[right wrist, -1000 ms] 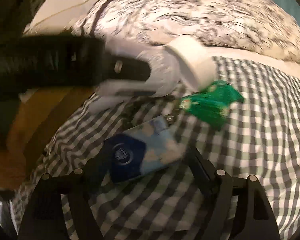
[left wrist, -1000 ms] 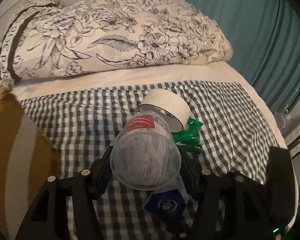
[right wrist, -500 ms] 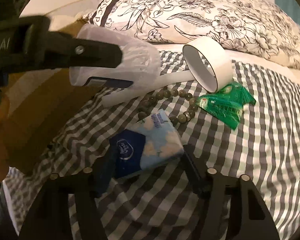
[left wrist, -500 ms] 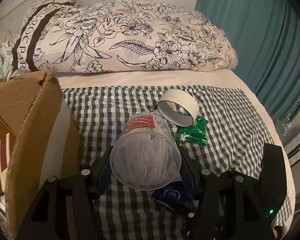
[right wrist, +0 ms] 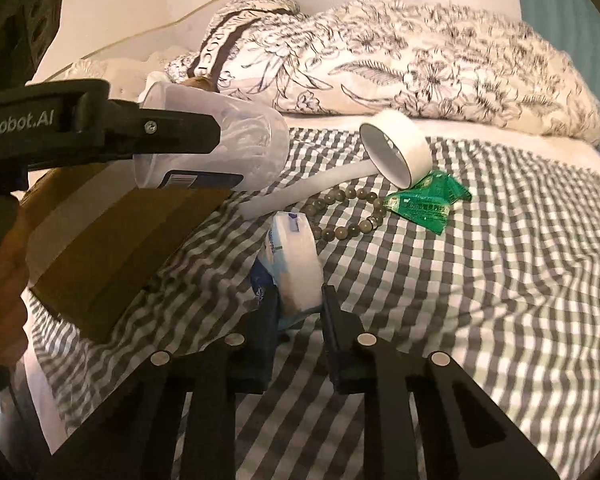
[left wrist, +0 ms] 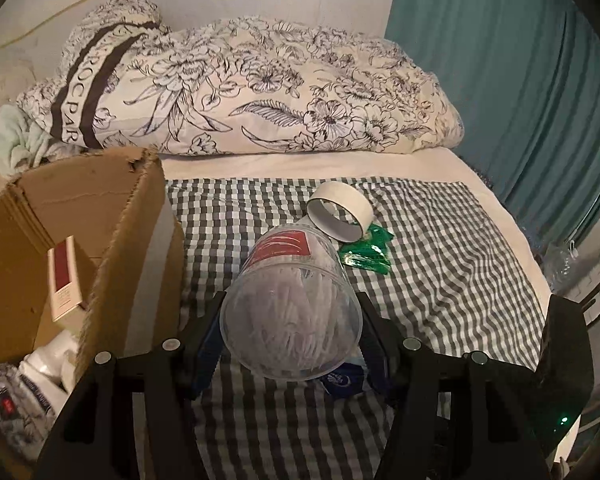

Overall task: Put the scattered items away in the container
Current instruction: 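Carry the floss container and blue box over the cardboard box with both tools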

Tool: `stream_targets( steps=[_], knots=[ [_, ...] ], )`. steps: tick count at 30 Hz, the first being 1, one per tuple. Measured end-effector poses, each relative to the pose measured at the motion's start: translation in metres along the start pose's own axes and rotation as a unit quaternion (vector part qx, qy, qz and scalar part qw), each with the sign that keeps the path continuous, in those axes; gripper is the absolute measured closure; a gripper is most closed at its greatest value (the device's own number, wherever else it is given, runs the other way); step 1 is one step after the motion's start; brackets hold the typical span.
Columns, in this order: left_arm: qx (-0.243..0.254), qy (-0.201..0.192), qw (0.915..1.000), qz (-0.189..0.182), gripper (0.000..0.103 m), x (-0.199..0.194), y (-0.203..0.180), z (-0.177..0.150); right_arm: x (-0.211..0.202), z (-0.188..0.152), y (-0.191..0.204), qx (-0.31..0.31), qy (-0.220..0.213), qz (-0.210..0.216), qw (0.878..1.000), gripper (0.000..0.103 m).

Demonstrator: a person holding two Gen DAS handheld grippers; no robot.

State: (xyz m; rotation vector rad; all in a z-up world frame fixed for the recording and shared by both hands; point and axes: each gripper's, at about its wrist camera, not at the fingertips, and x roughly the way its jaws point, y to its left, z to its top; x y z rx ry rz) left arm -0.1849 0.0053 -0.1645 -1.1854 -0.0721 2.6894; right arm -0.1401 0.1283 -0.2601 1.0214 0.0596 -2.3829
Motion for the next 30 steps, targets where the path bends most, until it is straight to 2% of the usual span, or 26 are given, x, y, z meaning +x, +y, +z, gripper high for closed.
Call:
stream_targets(
  steps=[8,20,30],
  knots=[
    [0.01,-0.02,0.9997,0.005,0.041,-0.045,-0.009,-0.016,-0.052,0.0,0.011,0.02,-0.032,-0.015,0.999,0.083],
    [0.01,-0.057,0.9982,0.014,0.041,-0.111,-0.026,-0.042,-0.147,-0.001,0.013,0.075,-0.075,-0.072,0.992,0.083],
    [0.007,-0.11,0.9935,0.028,0.041,-0.166,-0.046,-0.053,-0.226,0.004,0.046,0.046,-0.139,-0.163,0.976,0.083]
  ],
)
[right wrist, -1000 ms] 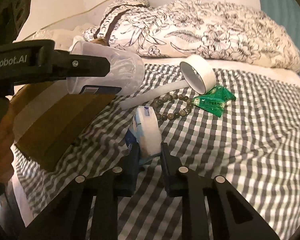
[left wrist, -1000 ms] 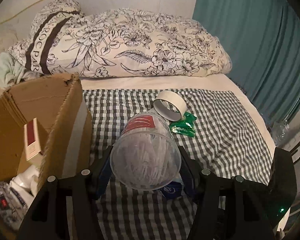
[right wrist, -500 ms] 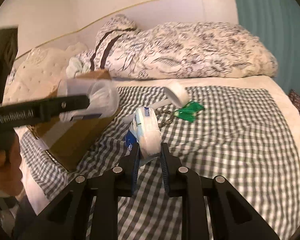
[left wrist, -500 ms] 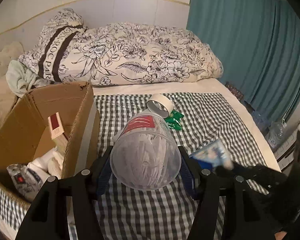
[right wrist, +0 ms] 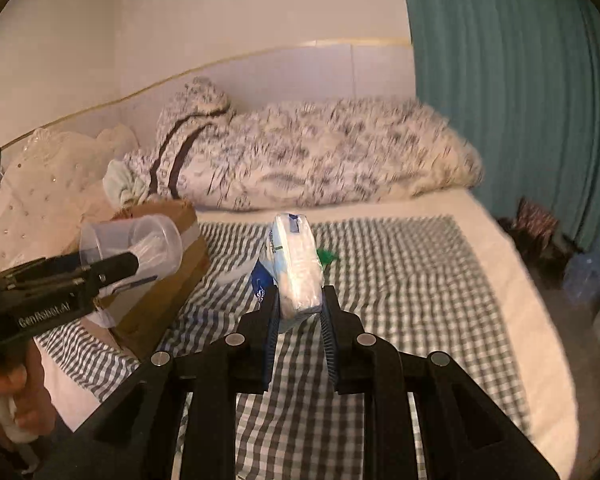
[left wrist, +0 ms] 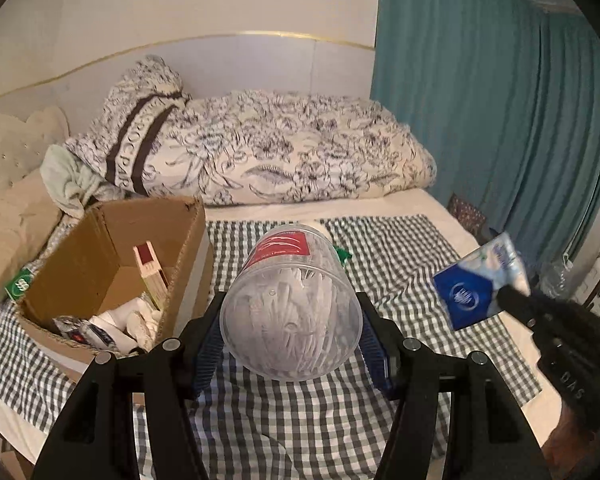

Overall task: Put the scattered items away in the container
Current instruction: 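Carry the floss container and blue box over the cardboard box with both tools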

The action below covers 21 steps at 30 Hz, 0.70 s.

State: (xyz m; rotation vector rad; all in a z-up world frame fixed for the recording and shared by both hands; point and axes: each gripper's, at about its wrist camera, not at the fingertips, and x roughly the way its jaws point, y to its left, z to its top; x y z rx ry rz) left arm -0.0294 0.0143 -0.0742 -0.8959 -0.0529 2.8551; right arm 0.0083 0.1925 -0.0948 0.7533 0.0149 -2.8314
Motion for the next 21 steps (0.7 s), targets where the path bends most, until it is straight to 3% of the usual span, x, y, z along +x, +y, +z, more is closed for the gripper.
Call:
stream_targets(
  steps=[6,21],
  knots=[
    [-0.003,-0.019,0.9998,0.001,0.041,-0.021,0.002,0.002,-0.025,0.012,0.01,-0.007,-0.03,-0.007,0.999,0.083],
    [-0.022,-0.031,0.9989,0.028,0.041,-0.035,0.049,0.011,-0.024,0.03,0.042,-0.024,-0.032,-0.012,0.999,0.083]
  ],
)
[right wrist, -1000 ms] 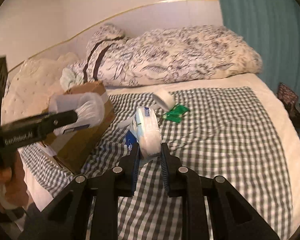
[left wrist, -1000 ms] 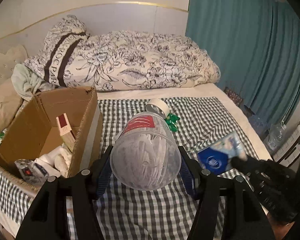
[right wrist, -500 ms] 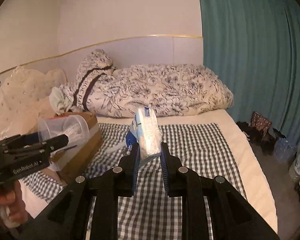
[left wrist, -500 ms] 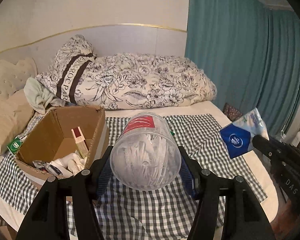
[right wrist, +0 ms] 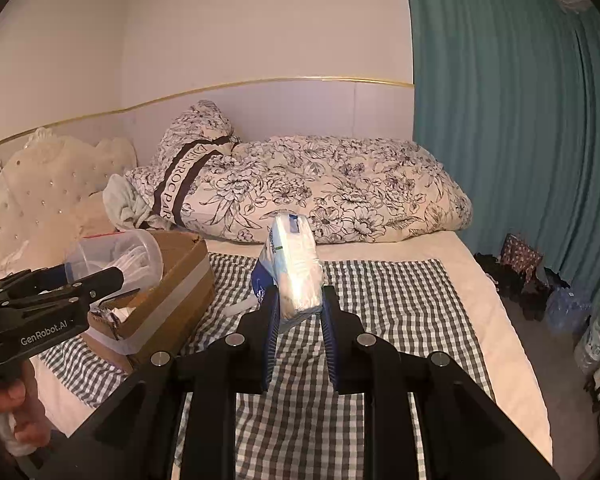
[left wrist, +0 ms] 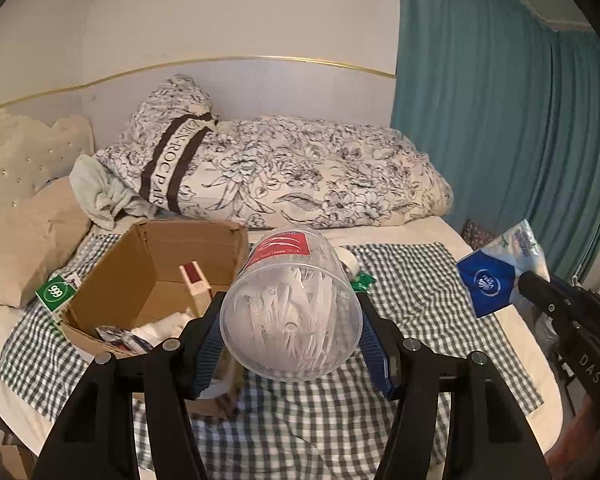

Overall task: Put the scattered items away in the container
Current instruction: 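Carry the floss container and blue box over the cardboard box with both tools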

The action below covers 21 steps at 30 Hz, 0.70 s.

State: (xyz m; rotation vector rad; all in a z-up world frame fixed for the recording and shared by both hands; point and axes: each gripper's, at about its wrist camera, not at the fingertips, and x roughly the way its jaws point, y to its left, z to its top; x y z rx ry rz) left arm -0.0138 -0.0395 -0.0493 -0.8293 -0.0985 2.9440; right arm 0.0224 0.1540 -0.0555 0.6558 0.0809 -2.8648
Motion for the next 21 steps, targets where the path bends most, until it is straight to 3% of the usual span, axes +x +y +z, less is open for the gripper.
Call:
stream_targets(
  steps=[8,21],
  knots=[
    [-0.011,-0.005,0.9997,0.022,0.041,-0.001,0.037,0.006,0.015,0.012,0.031,-0.014,0.004,0.017,1.0,0.083],
    [-0.034,0.002,0.9967,0.074,0.041,0.005,0.112,0.012,0.047,0.032,0.114,-0.052,0.001,0.083,0.995,0.083]
  ],
)
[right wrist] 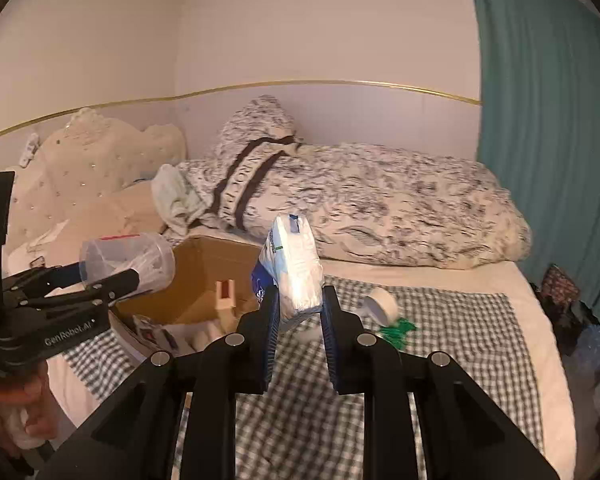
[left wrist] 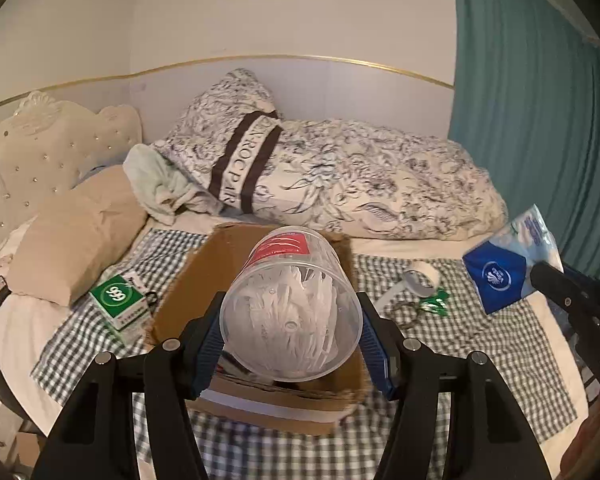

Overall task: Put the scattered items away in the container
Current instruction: 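Carry the floss container and blue box over the cardboard box with both tools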

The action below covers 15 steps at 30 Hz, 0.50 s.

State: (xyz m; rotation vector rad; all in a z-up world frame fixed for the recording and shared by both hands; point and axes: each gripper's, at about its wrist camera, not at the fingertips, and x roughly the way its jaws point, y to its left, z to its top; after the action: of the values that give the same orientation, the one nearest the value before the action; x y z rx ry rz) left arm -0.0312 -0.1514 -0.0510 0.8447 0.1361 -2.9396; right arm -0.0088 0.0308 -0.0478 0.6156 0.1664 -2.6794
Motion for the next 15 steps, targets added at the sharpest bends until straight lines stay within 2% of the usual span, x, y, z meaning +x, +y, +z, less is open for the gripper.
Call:
stream_targets(
  steps=[5,15],
  knots=[
    [-0.007,0.007,0.9998,0.015,0.041,0.012,0.023,0.002,0.023,0.007,0.026,-0.014,0.005,0.02,1.0,0.083],
    [-0.015,0.03,0.999,0.031,0.041,0.049,0.052,0.003,0.079,0.005,0.064,-0.04,0.044,0.056,0.997,0.083]
  ],
)
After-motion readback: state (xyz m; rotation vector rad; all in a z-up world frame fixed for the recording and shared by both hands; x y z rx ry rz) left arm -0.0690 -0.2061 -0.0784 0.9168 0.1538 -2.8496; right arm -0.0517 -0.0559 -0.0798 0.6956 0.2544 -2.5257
